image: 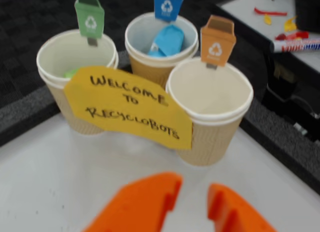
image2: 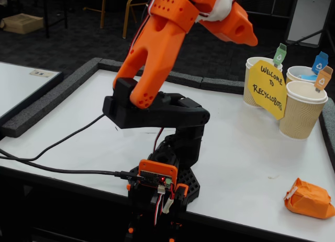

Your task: Sort rubbish by color.

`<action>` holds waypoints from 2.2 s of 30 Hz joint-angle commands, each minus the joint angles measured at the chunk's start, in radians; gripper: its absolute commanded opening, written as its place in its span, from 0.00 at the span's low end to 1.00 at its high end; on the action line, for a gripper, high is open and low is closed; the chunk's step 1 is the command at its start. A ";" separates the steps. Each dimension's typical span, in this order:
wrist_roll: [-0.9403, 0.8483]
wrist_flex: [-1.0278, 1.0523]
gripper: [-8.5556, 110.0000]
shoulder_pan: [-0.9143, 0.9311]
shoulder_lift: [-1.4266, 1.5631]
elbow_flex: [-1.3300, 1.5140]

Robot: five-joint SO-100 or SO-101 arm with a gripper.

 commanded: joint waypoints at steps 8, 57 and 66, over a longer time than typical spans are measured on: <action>0.018 -0.144 0.07 0.014 -0.005 -0.028; 0.097 -0.216 0.07 0.847 -0.158 0.206; 0.097 -0.063 0.07 0.819 -0.244 0.137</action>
